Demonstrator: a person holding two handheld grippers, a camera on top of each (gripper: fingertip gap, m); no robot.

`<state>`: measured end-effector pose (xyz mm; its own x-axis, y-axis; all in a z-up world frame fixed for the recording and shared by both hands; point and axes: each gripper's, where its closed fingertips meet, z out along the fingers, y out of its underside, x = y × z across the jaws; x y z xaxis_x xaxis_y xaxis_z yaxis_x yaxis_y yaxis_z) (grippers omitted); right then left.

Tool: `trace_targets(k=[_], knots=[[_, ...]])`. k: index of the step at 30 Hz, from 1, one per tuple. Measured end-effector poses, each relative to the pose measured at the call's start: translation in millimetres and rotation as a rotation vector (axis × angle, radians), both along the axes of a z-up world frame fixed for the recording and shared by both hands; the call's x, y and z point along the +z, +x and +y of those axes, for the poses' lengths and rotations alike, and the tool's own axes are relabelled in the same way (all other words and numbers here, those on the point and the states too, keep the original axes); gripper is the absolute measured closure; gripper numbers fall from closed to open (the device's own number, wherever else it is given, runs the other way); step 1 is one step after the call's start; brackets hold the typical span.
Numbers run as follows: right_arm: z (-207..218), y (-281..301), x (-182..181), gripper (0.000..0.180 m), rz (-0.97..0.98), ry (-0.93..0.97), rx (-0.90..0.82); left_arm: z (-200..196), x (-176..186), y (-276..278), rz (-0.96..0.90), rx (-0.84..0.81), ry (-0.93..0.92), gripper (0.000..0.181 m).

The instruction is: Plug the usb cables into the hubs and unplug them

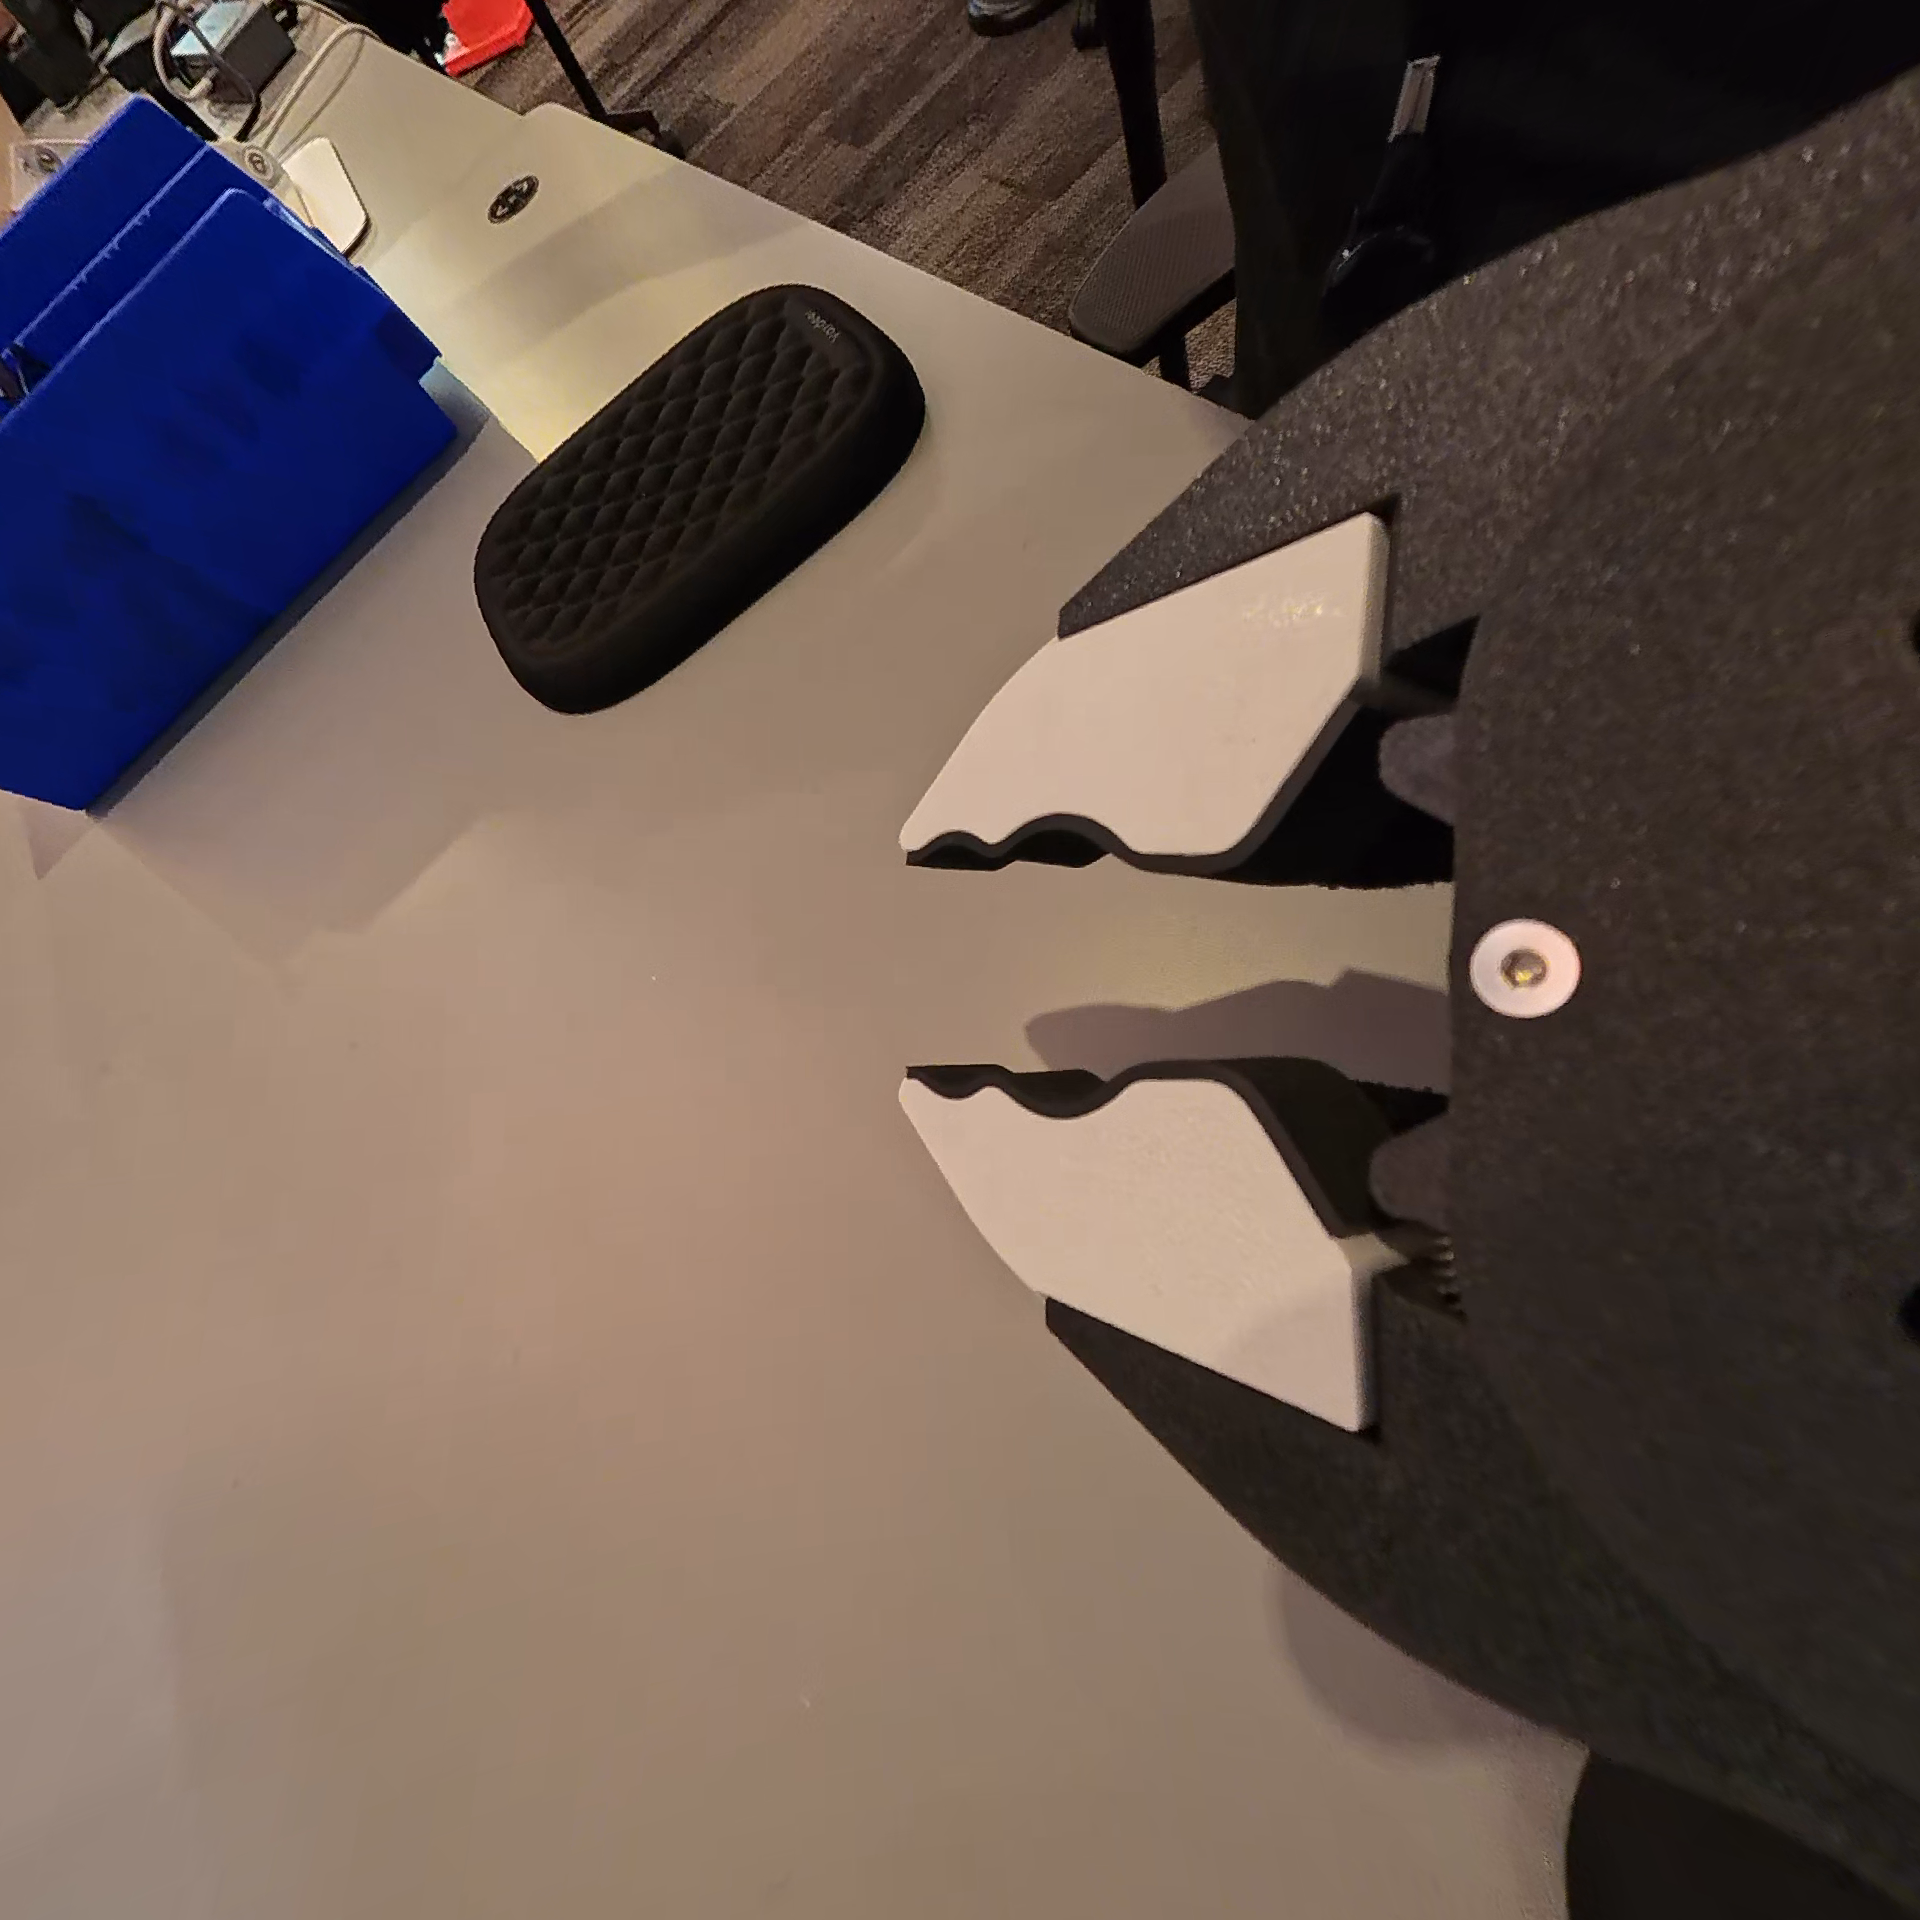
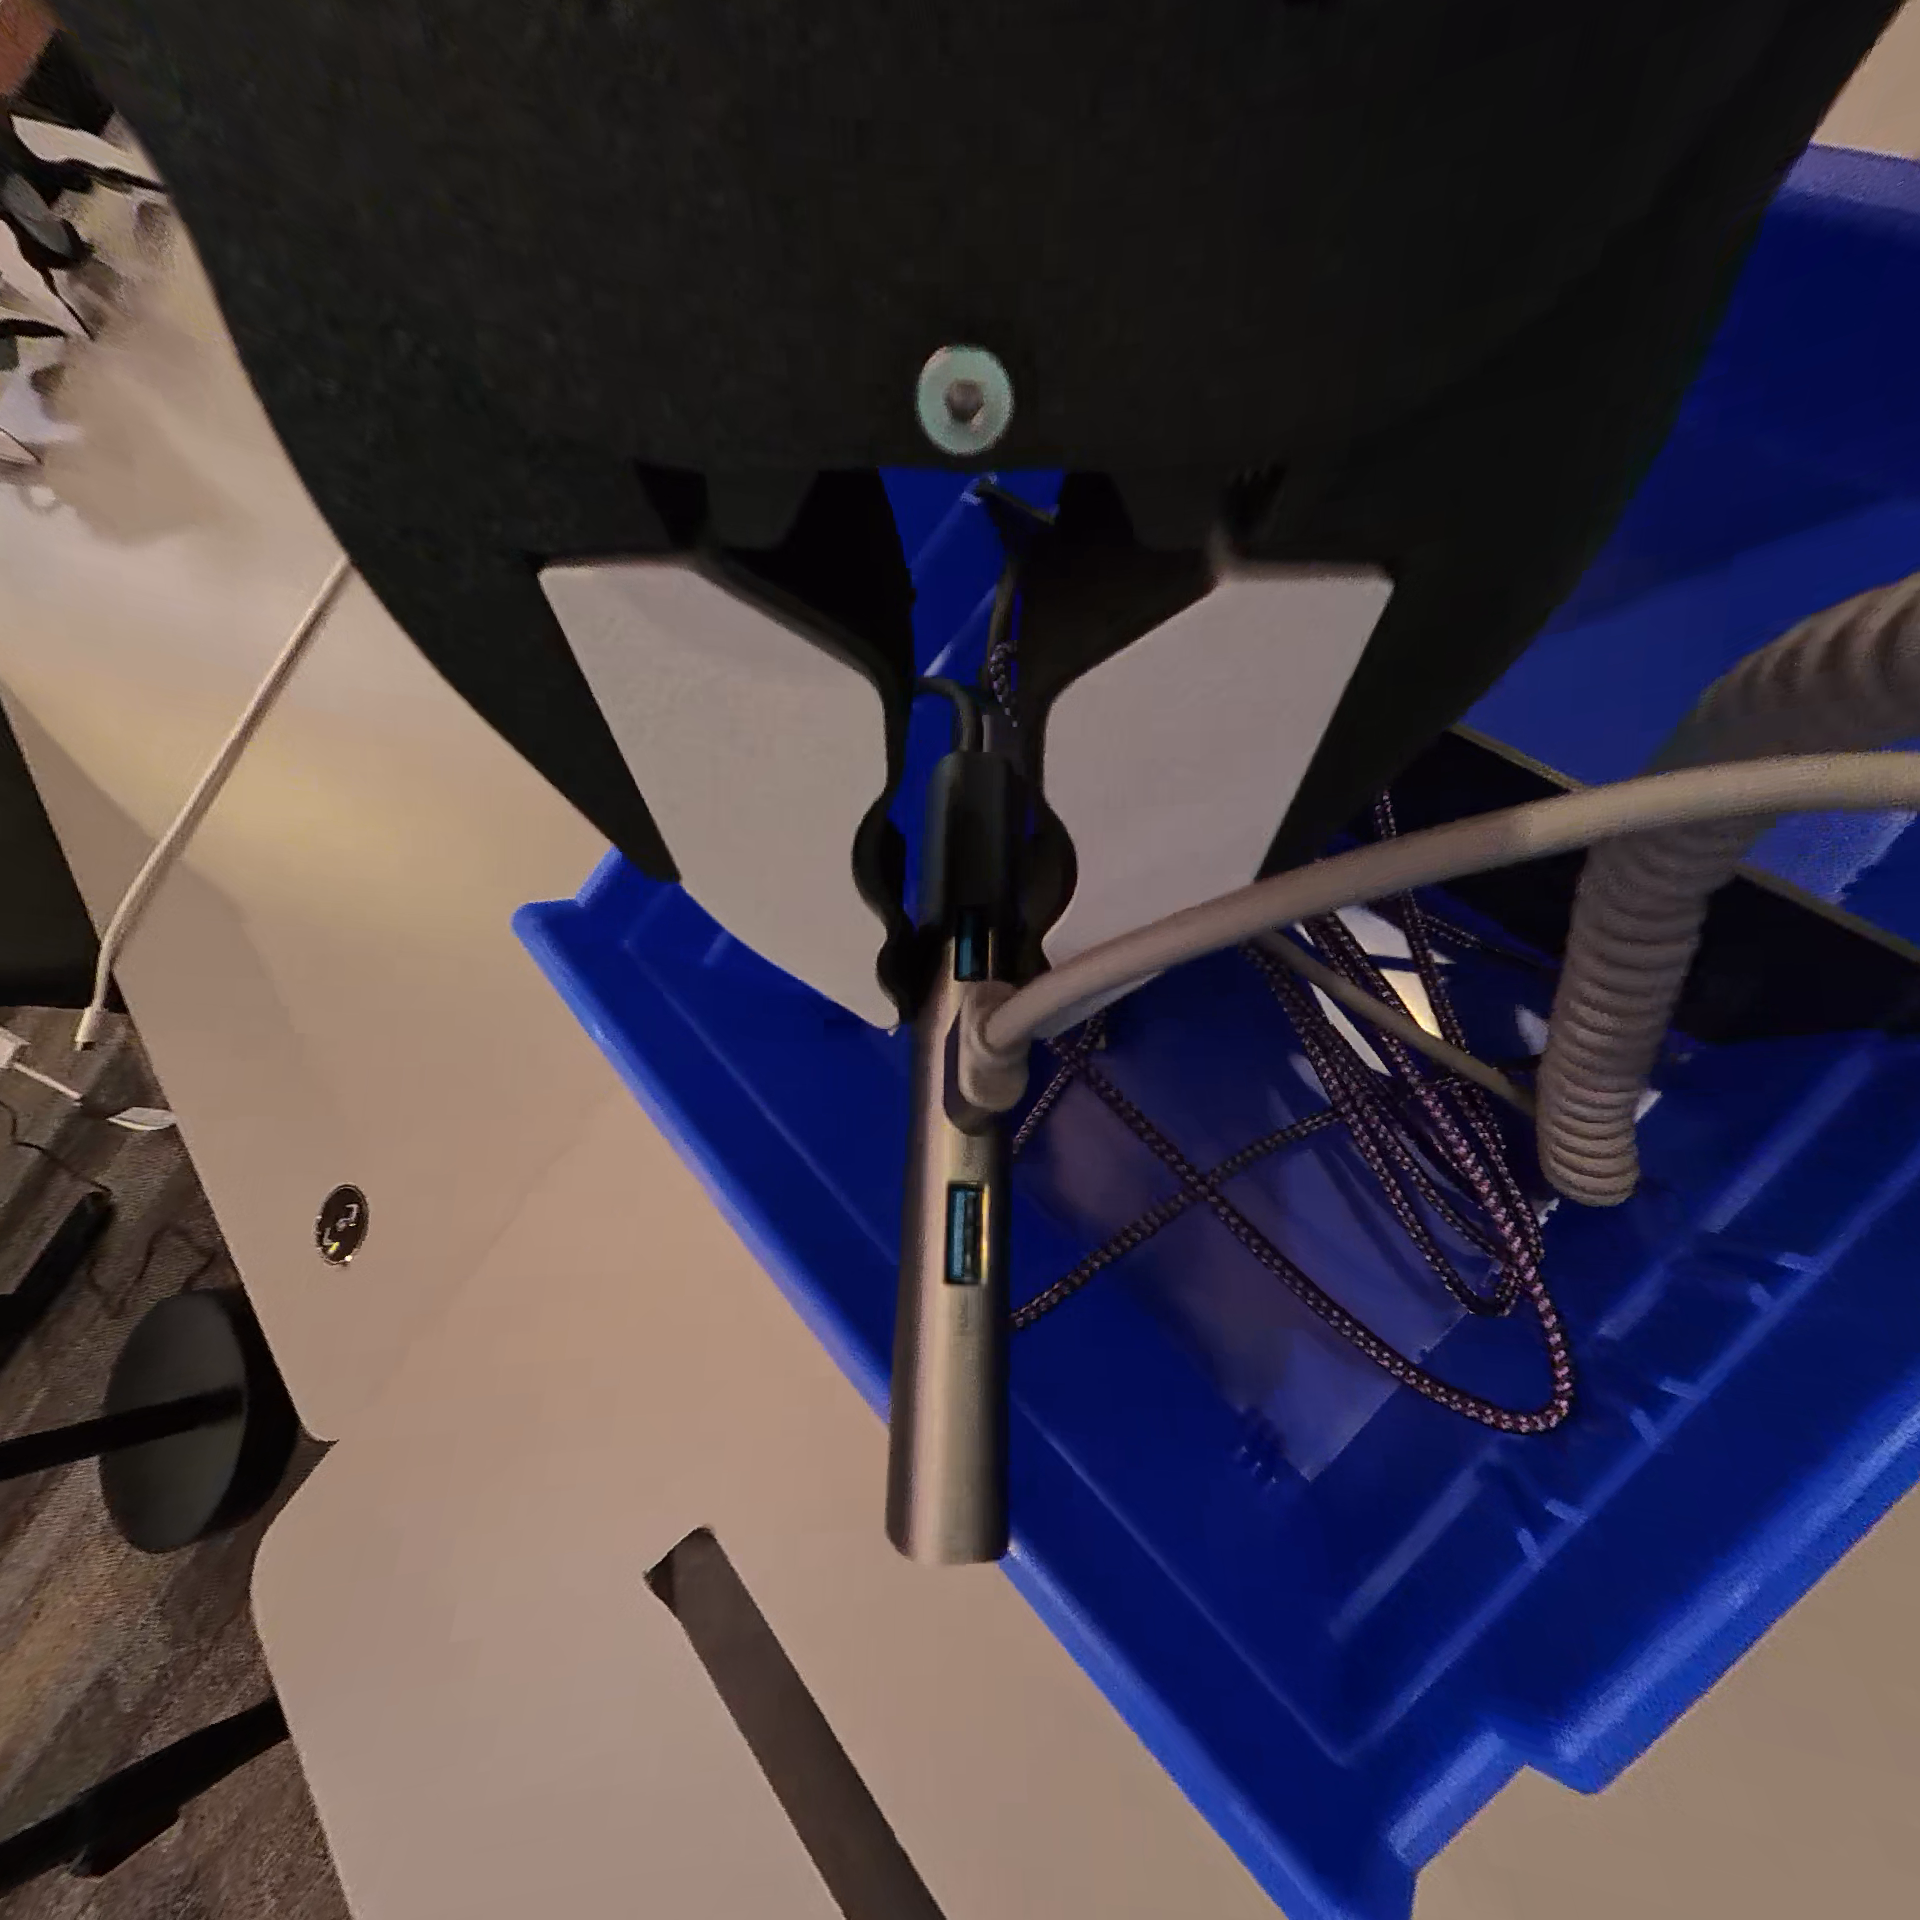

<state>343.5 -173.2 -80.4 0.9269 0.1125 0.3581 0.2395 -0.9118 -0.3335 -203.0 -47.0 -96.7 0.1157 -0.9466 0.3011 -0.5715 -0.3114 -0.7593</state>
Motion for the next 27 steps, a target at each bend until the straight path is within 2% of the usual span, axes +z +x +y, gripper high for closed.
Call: trace_targets(k=[3, 4, 12, 15, 17, 22, 27], knots=[[-9, -7, -10, 0.162, 0.021, -0.076, 0.056, -4, -2, 3, 0.006, -0.014, 0.001, 0.145], [-14, -4, -15, 0.161, -0.027, -0.118, 0.080, -5, -2, 3, 0.008, -0.019, 0.002, 0.145], [-12, -7, -20, 0.161, -0.052, -0.141, 0.091, -6, -3, 0, 0.009, -0.015, -0.002, 0.145], [-17, 0, -23, 0.147, -0.096, -0.175, 0.066, -6, -2, -3, 0.004, -0.009, -0.007, 0.145], [-21, 2, -21, 0.148, -0.123, -0.191, 0.069, -6, -2, -5, 0.008, -0.009, -0.010, 0.145], [-31, 2, 3, 0.144, -0.148, -0.180, 0.053, -4, 2, -8, 0.002, -0.007, 0.001, 0.146], [-46, -7, 44, 0.146, -0.168, -0.093, 0.037, -4, 4, -7, -0.014, -0.013, -0.008, 0.146]])
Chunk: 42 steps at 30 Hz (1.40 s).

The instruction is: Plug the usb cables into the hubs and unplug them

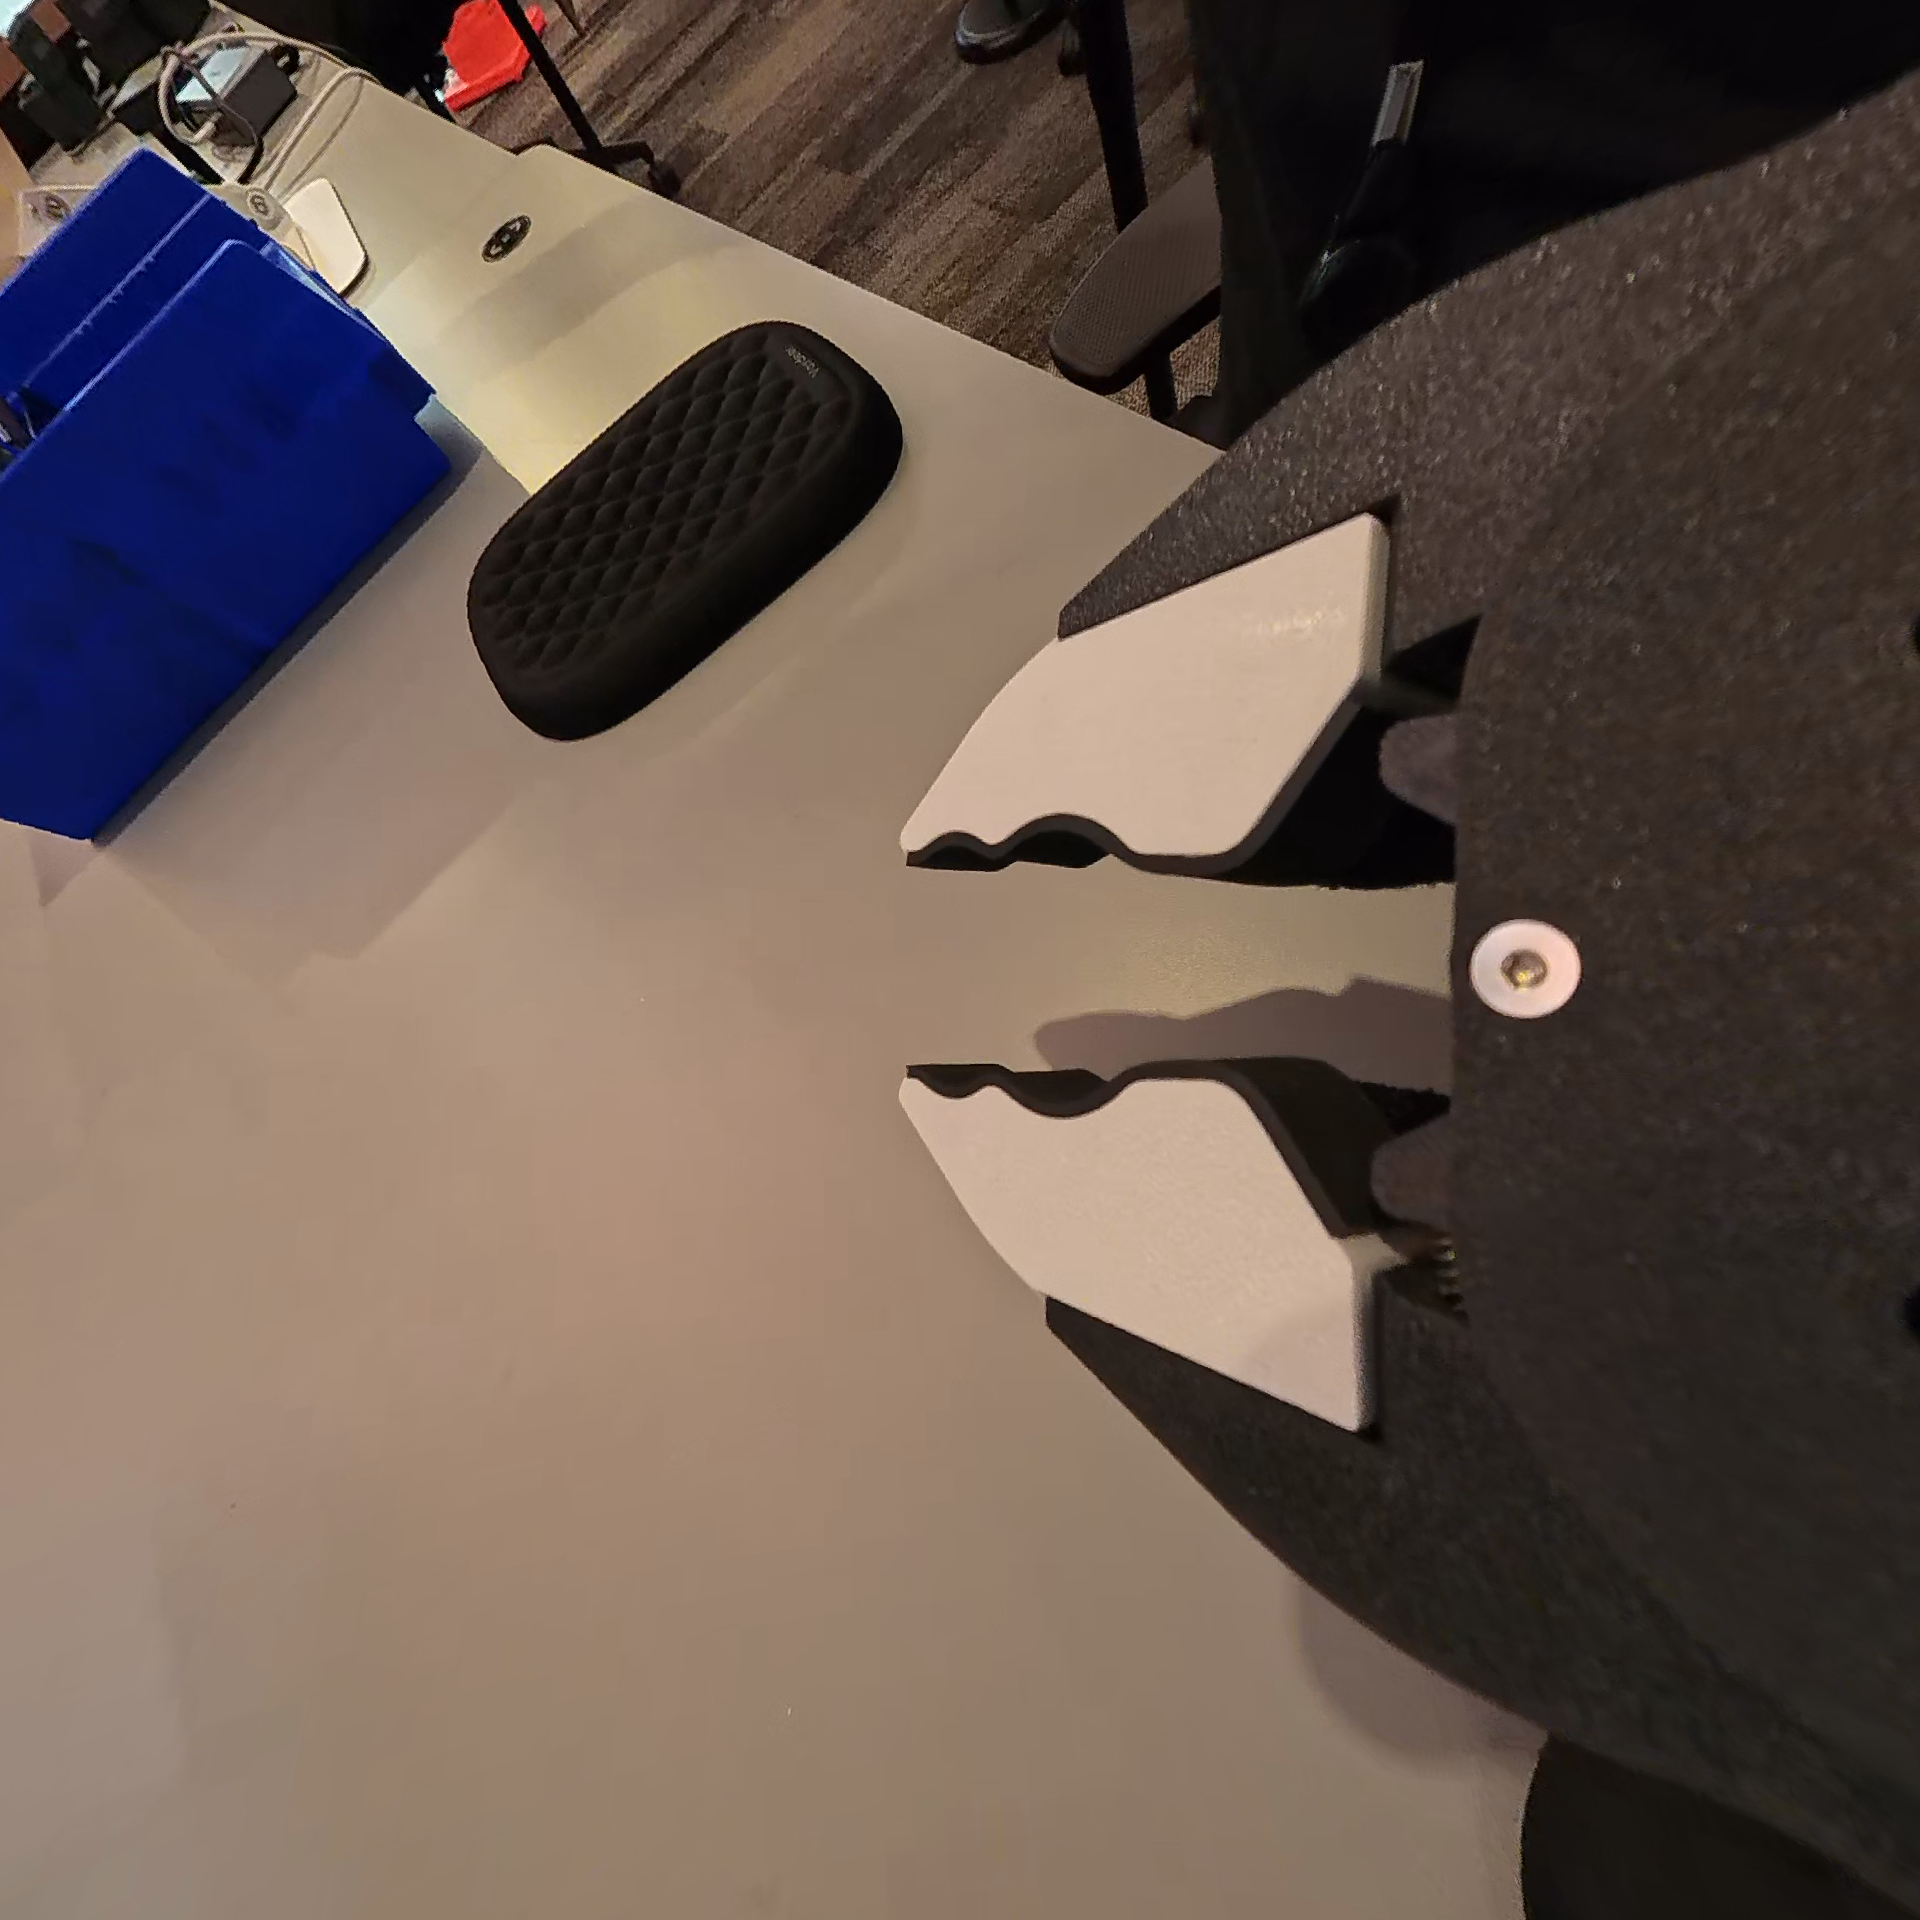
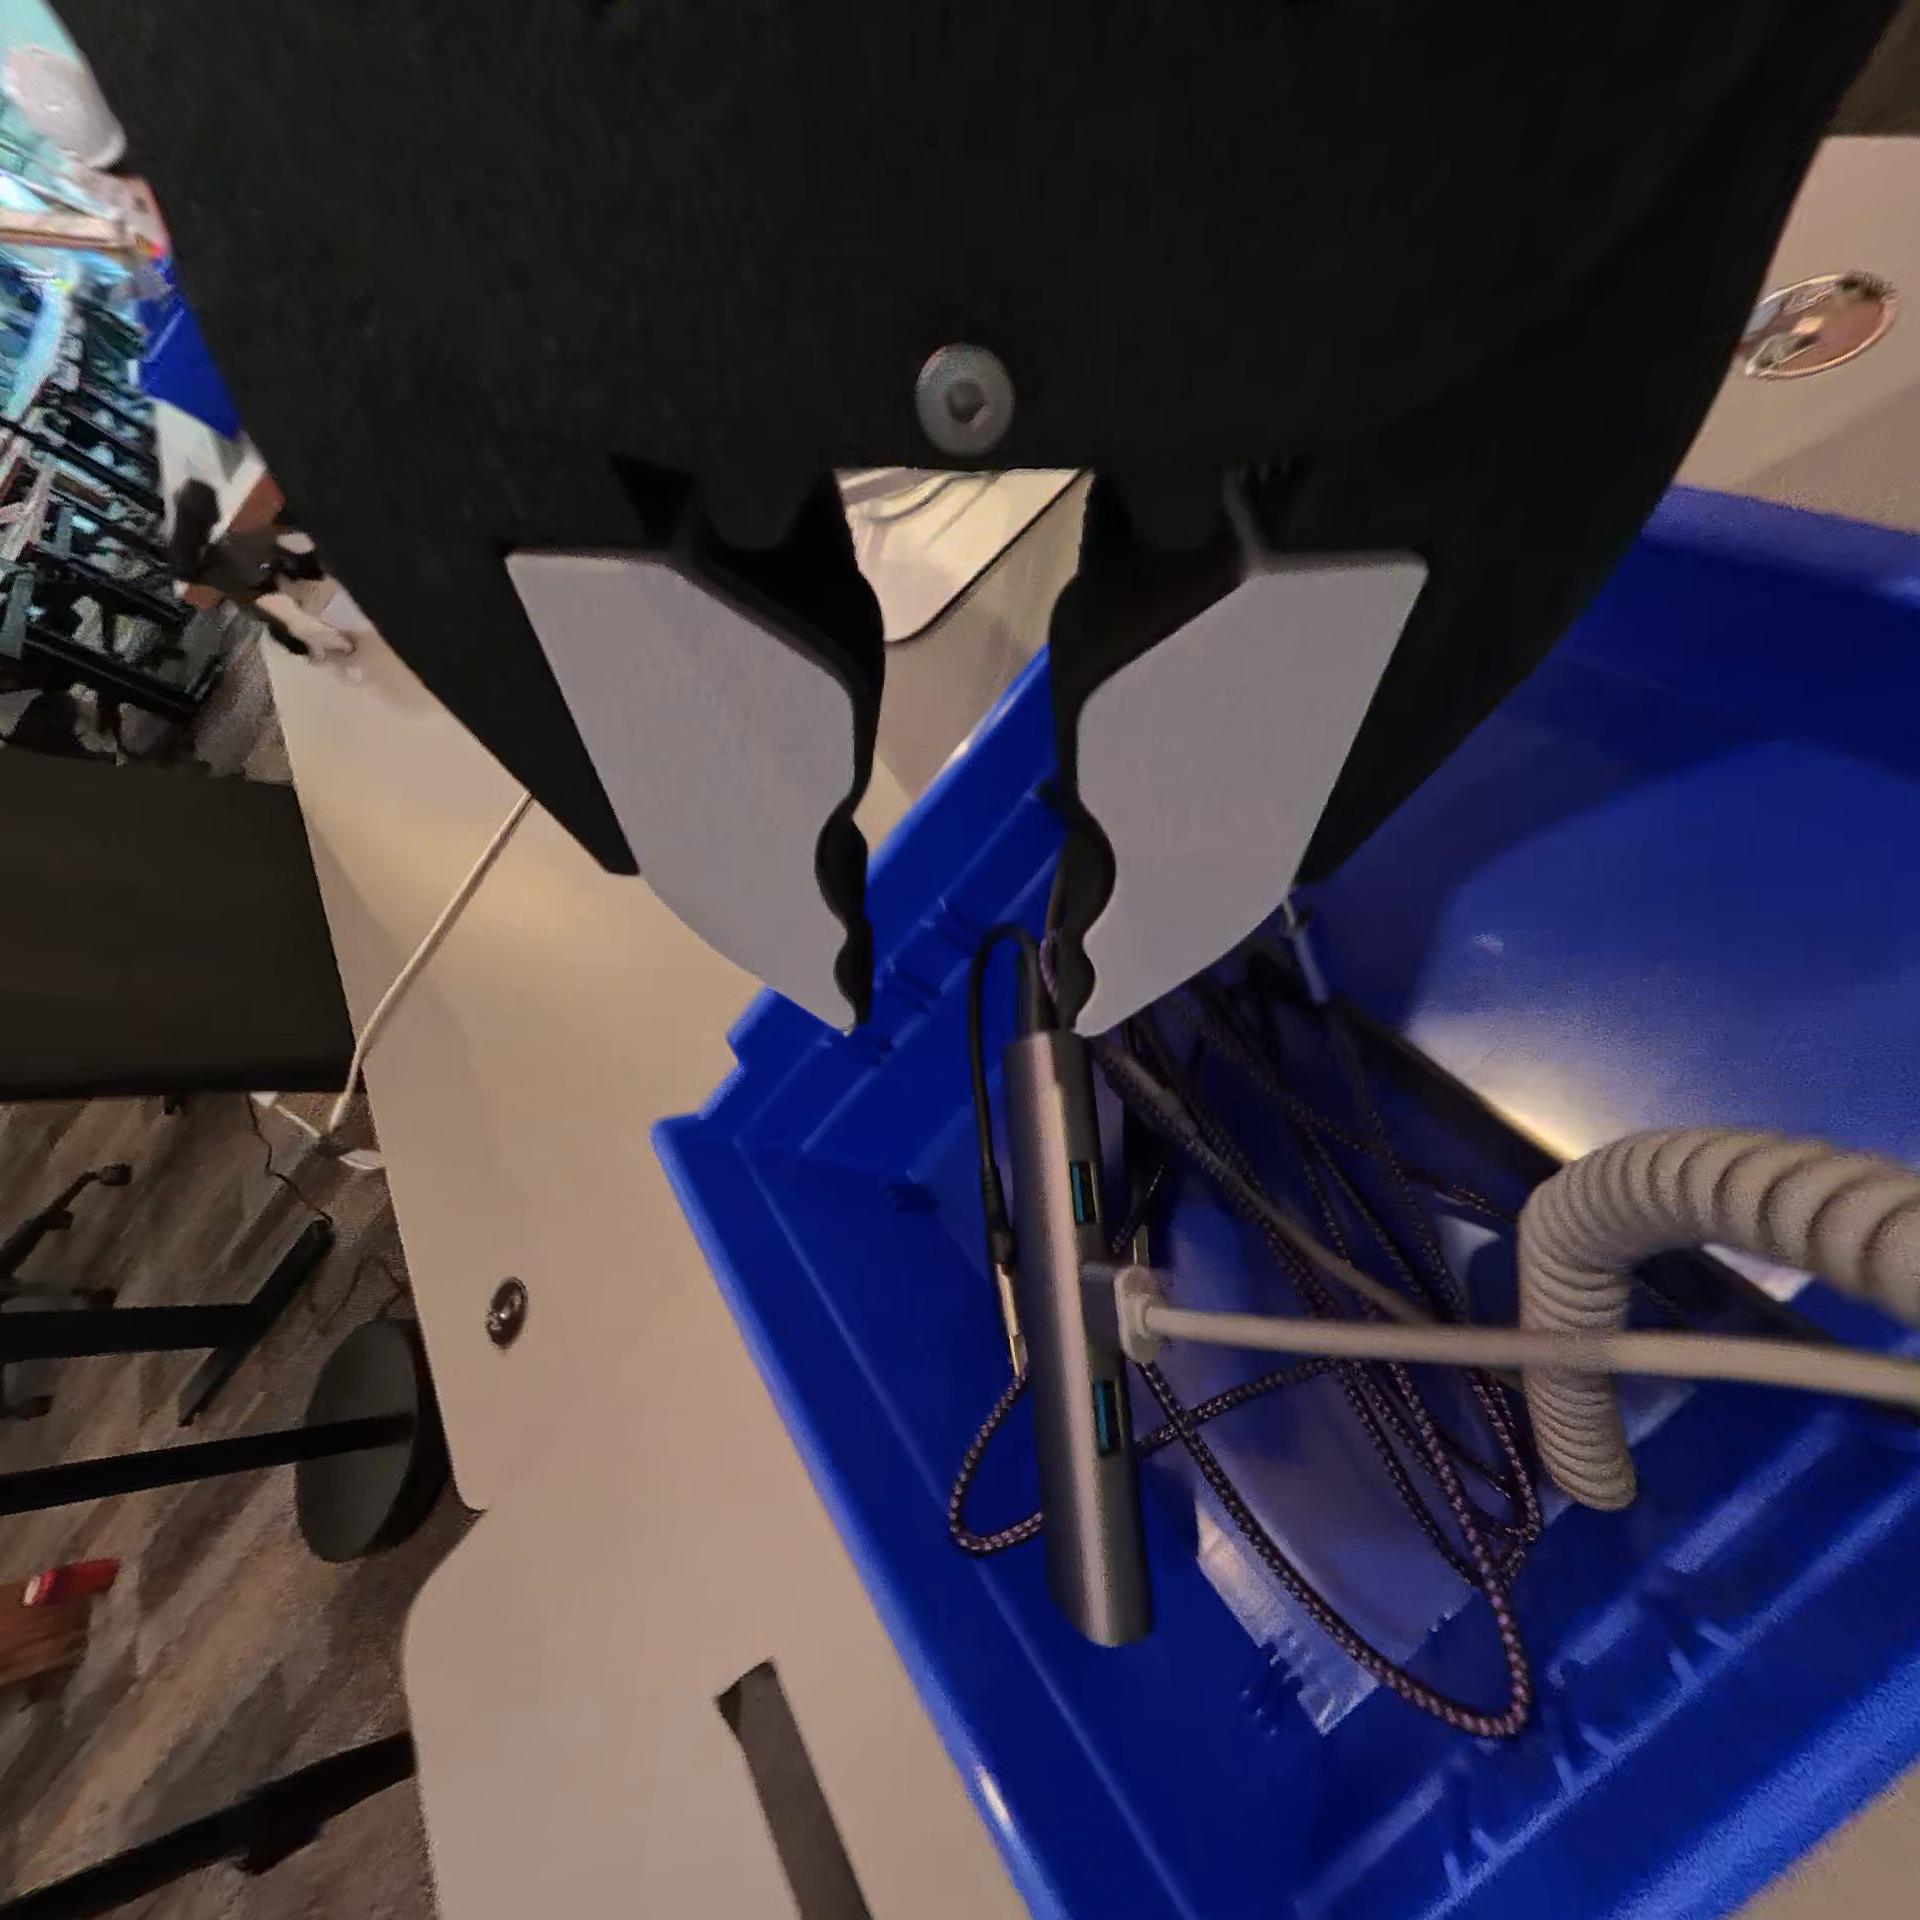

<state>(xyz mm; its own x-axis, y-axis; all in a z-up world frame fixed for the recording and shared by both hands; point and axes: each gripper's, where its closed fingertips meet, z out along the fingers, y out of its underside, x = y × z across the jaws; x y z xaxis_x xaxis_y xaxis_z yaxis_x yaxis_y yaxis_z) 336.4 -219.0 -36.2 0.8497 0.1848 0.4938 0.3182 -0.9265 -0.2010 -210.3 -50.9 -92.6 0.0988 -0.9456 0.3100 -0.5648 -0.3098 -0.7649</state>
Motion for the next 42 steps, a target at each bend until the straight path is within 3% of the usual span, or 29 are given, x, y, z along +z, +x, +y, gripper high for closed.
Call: trace_targets(k=[3, 7, 12, 22, 28, 32, 38, 42], knots=[[-23, 6, 26, 0.149, -0.014, 0.081, -0.116, -2, 0, 2, -0.011, -0.013, -0.009, 0.145], [-65, 13, 28, 0.149, 0.123, 0.203, -0.338, -6, -2, 2, -0.014, -0.033, -0.013, 0.145], [-104, 20, -3, 0.146, 0.275, 0.262, -0.550, -10, -3, 0, -0.018, -0.042, -0.025, 0.146], [-100, 9, -64, 0.143, 0.469, 0.207, -0.716, -12, 3, -6, -0.021, -0.023, -0.006, 0.146], [-106, 9, -90, 0.166, 0.470, 0.099, -0.792, 5, 8, -22, -0.007, 0.045, 0.026, 0.146], [-104, 1, -89, 0.174, 0.616, 0.155, -0.815, 56, 22, -60, 0.044, 0.240, 0.166, 0.146], [-104, 2, -89, 0.174, 0.619, 0.172, -0.794, 171, 64, -184, 0.184, 0.809, 0.446, 0.138], [-104, 2, -89, 0.174, 0.613, 0.158, -0.789, 225, 69, -234, 0.200, 1.023, 0.538, 0.140]])
